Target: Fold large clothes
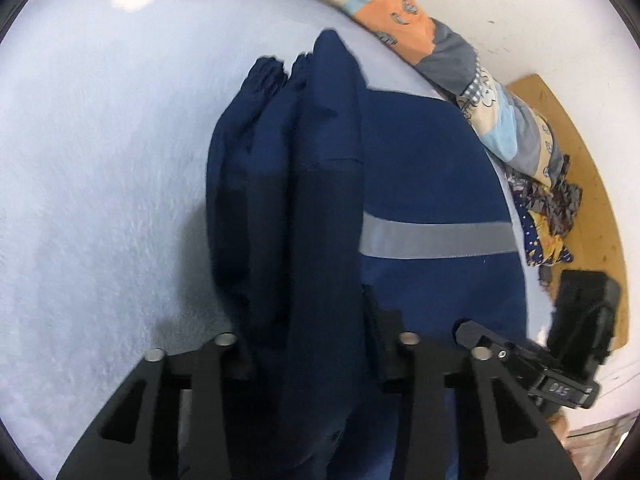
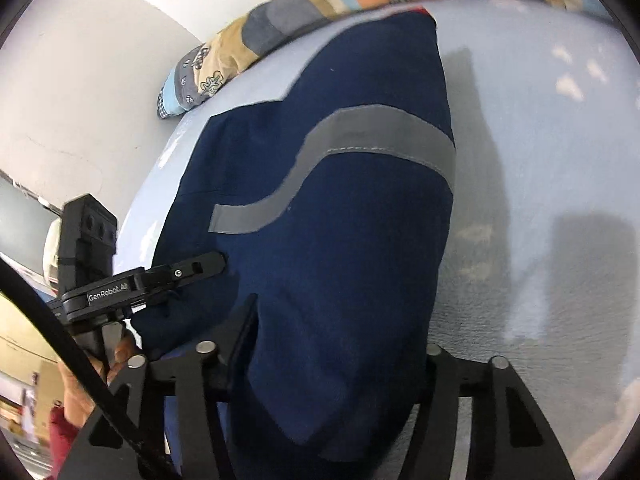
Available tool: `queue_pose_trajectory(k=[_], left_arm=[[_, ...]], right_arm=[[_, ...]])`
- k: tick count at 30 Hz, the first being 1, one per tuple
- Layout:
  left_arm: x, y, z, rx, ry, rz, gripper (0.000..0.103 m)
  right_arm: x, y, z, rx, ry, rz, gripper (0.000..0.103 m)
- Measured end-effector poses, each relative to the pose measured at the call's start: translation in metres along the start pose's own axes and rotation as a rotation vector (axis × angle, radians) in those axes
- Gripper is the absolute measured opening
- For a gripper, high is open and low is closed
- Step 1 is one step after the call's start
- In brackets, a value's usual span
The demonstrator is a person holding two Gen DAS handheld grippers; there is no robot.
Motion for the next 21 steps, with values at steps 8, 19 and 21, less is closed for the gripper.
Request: queue_pose_trajectory(k=[8,19,21], left_arm=[[-0.026,-0.032,0.002,0.043,-0.069,-0.056,0.034],[-0.014,-0.108,-0.024,0.149,-0.021,-0.121,0.034],[-0.01,-0.12,-0.036,0.179,-0.001,-0.118,0.034]], right_arm=[[-0.039,0.026,0.003,-0.096,-0.08,-0.011,0.051],[-0.102,-0.002,-0.016,-0.114,-0.123,-0.049,0.051],[-0.113,-0.013,-0.023,-0.116,-0.118,-0.059,0.051]])
Point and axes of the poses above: each gripper's, at about its wrist camera, not at the fingertips, and x roughly the way its jaws point, y to its left, z to its top, the point moved 4 cm from there along x, roughly the way its jaws point, and after that the axes turned 1 degree about x, right-handed, at the moved point
